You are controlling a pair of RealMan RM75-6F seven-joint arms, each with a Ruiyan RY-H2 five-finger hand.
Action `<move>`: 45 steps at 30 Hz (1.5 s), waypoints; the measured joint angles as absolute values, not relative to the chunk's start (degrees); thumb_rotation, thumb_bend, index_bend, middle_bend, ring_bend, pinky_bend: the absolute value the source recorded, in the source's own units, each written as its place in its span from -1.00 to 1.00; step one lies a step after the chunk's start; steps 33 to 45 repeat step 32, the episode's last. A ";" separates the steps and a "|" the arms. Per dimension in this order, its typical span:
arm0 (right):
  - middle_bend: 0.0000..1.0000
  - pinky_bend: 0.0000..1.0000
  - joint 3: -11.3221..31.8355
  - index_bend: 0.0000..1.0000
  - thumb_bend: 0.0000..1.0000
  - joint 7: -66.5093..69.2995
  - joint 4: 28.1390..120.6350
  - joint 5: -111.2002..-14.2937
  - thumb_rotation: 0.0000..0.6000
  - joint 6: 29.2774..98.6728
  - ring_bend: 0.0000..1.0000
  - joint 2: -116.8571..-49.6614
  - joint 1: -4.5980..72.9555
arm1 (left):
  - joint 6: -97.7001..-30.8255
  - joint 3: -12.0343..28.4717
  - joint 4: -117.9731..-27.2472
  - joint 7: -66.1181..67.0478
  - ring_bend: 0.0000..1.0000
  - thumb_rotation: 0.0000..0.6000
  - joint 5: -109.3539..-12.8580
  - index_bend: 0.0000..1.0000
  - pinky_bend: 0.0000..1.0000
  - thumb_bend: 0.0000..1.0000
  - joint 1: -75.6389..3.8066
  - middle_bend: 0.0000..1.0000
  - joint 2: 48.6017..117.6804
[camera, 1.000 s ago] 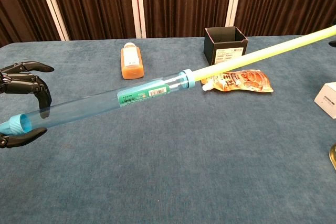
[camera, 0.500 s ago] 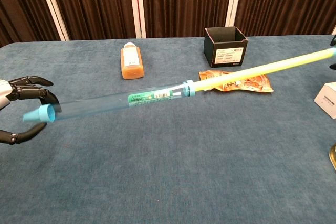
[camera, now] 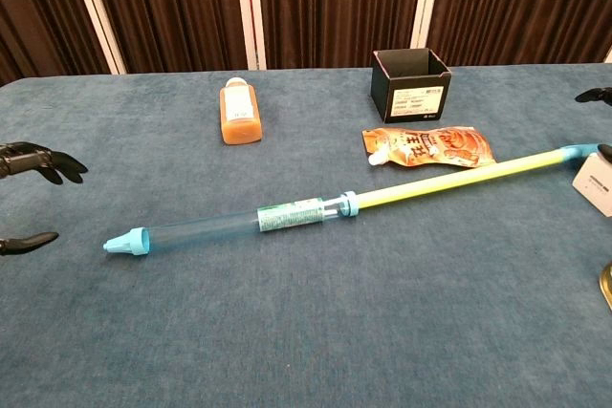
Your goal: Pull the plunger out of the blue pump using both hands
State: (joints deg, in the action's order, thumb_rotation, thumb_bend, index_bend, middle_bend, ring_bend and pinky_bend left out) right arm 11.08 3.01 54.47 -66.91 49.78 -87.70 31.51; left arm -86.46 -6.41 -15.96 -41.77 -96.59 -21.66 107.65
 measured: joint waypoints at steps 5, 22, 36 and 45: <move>-1.00 -1.00 10.16 -1.00 -1.00 -2.46 65.81 -67.78 1.00 53.79 -1.00 -82.90 29.61 | -86.95 -4.84 -18.96 -39.70 -0.58 1.00 -95.02 -0.60 -0.80 -0.55 -21.53 -0.57 105.06; -1.00 -1.00 5.86 -1.00 -1.00 -31.22 98.10 -71.91 1.00 88.66 -1.00 -73.92 13.04 | -86.25 2.89 -78.19 9.26 -0.83 1.00 -77.05 -0.92 -0.88 -0.71 -14.79 -0.87 80.19; -1.00 -1.00 3.78 -1.00 -1.00 -19.60 96.30 -77.92 1.00 93.38 -1.00 -71.21 7.06 | -96.18 4.14 -91.08 15.56 -0.85 1.00 -77.62 -1.00 -0.88 -0.74 -6.32 -0.92 70.98; -1.00 -1.00 3.78 -1.00 -1.00 -19.60 96.30 -77.92 1.00 93.38 -1.00 -71.21 7.06 | -96.18 4.14 -91.08 15.56 -0.85 1.00 -77.62 -1.00 -0.88 -0.74 -6.32 -0.92 70.98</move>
